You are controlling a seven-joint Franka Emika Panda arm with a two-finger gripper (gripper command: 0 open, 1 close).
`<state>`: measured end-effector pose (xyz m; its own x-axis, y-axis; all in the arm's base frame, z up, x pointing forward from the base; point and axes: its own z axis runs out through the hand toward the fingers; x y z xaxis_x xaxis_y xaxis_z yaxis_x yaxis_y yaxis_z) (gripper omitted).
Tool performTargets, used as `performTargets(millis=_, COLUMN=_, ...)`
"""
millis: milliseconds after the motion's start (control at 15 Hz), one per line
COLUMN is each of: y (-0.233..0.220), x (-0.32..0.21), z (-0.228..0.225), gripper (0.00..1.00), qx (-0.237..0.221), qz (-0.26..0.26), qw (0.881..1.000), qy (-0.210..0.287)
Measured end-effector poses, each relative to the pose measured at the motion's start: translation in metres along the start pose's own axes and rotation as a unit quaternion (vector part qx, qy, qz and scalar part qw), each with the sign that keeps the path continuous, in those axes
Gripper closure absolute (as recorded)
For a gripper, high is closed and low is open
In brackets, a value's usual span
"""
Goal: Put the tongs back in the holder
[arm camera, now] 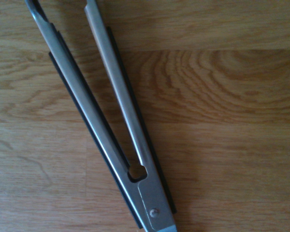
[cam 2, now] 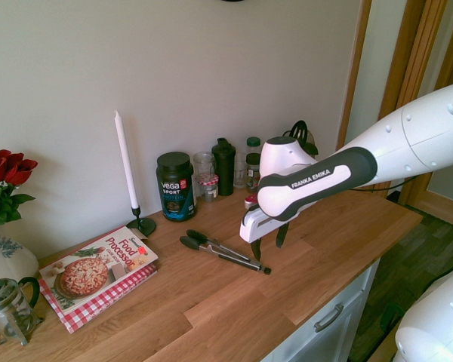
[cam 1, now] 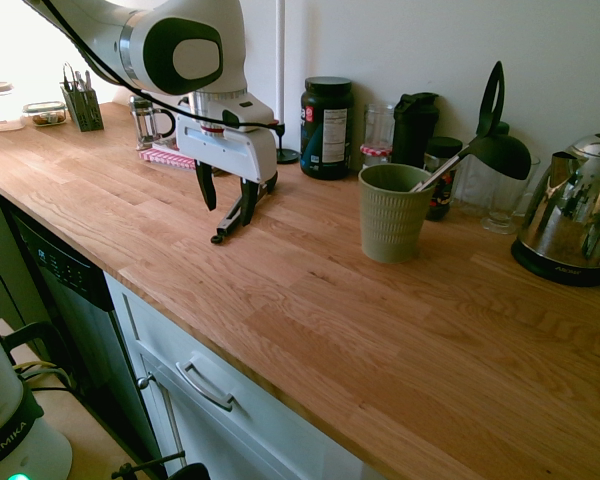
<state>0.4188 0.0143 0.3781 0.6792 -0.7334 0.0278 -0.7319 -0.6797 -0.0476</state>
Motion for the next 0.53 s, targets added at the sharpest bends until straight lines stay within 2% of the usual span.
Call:
performTargets(millis=200, y=-0.003, x=0.001, z=0.0, gripper=0.0, qx=0.0, qz=-0.01, qw=1.0, qy=0.0)
performTargets(millis=400, y=-0.025, x=-0.004, z=-0.02, gripper=0.0, qx=0.011, qz=-0.084, qw=0.996, qy=0.025)
performTargets(millis=533, y=-0.049, x=-0.011, z=-0.039, gripper=0.0, qx=0.028, qz=-0.141, qw=0.989, qy=0.042)
